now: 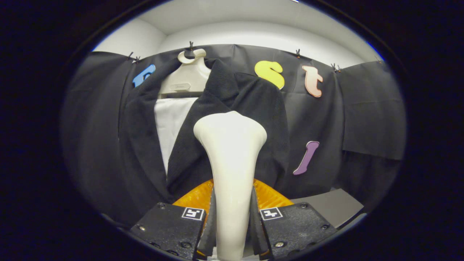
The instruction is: Iron the clothes twice with a garment steamer, once on the left side and once on the right side.
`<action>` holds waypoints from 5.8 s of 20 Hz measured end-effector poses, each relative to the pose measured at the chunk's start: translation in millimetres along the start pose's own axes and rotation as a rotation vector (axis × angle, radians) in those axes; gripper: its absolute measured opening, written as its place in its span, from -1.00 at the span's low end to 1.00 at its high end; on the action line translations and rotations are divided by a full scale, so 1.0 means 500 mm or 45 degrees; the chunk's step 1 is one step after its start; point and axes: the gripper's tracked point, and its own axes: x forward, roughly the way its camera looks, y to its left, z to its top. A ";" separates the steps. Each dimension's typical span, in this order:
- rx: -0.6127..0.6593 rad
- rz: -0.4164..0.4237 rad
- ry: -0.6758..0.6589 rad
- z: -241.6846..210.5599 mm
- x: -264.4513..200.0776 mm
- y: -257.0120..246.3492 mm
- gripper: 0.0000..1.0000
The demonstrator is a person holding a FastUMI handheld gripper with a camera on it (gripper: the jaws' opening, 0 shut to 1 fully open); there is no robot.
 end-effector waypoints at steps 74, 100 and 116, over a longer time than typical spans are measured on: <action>-0.108 0.035 0.290 -0.383 -0.086 -0.035 -0.15; -0.162 0.055 -0.180 0.239 0.024 0.355 -0.15; -0.252 0.005 -0.094 0.121 0.041 0.372 -0.15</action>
